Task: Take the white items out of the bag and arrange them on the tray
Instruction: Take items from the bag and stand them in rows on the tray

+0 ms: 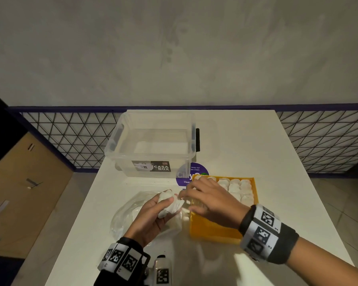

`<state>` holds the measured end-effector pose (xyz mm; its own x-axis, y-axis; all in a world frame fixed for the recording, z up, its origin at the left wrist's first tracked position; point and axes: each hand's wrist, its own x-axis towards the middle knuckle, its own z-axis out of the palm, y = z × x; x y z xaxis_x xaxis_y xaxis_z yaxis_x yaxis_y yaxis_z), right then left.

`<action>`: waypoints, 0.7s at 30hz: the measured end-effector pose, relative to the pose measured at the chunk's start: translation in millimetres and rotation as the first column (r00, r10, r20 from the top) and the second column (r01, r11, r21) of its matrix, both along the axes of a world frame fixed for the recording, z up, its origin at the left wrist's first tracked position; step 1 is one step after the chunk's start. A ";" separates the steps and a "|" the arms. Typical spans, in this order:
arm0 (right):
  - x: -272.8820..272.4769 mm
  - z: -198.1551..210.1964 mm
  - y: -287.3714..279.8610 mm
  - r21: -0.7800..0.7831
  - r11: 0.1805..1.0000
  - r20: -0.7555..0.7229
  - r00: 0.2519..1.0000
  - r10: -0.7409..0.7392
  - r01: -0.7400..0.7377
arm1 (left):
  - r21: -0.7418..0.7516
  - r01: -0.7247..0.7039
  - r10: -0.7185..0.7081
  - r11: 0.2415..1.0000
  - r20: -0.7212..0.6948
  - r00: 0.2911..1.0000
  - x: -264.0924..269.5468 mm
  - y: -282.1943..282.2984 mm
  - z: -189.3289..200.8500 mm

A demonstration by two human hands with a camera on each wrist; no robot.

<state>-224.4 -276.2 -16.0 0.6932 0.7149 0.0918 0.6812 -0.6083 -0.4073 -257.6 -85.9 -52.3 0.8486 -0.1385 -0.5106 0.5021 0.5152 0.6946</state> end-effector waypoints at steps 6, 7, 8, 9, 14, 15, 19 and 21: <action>4.6 -2.8 26.6 0.028 0.997 -0.015 0.997 0.071 -0.071 | 0.030 0.008 -0.008 1.000 0.005 1.000 -4.9 5.9 0.4; 4.9 -2.9 28.8 0.047 0.997 -0.023 0.997 0.068 -0.067 | 0.021 0.003 -0.003 1.000 0.006 1.000 -5.6 7.1 0.8; 5.3 -2.9 30.4 0.068 0.996 -0.039 0.997 0.064 -0.061 | 0.010 -0.002 0.002 1.000 0.008 1.000 -6.2 8.3 1.1; 5.9 -3.2 31.4 0.092 0.994 -0.066 0.996 0.059 -0.052 | 0.001 -0.008 0.008 1.000 0.007 1.000 -7.1 9.4 1.1; 9.1 1.0 30.5 0.217 0.974 -0.273 0.962 -0.004 0.066 | -0.012 -0.056 0.056 0.998 -0.007 0.998 -9.5 12.2 -0.1; 10.6 2.9 29.7 0.239 0.966 -0.312 0.950 -0.019 0.098 | -0.005 -0.060 0.060 0.998 -0.007 0.998 -10.0 12.6 -0.4; 14.9 11.6 27.9 0.316 0.934 -0.396 0.918 -0.031 0.168 | 0.004 -0.090 0.090 0.996 -0.014 0.996 -10.7 13.5 -0.5; 15.6 17.8 26.5 0.354 0.909 -0.408 0.911 -0.060 0.218 | -0.010 -0.107 0.107 0.994 -0.029 0.994 -10.9 12.9 0.8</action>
<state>-208.9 -249.7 1.8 0.8195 0.5710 0.0478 0.3456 -0.4260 -0.8361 -268.5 -73.0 -51.6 0.8439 -0.0540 -0.5338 0.4633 0.5752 0.6742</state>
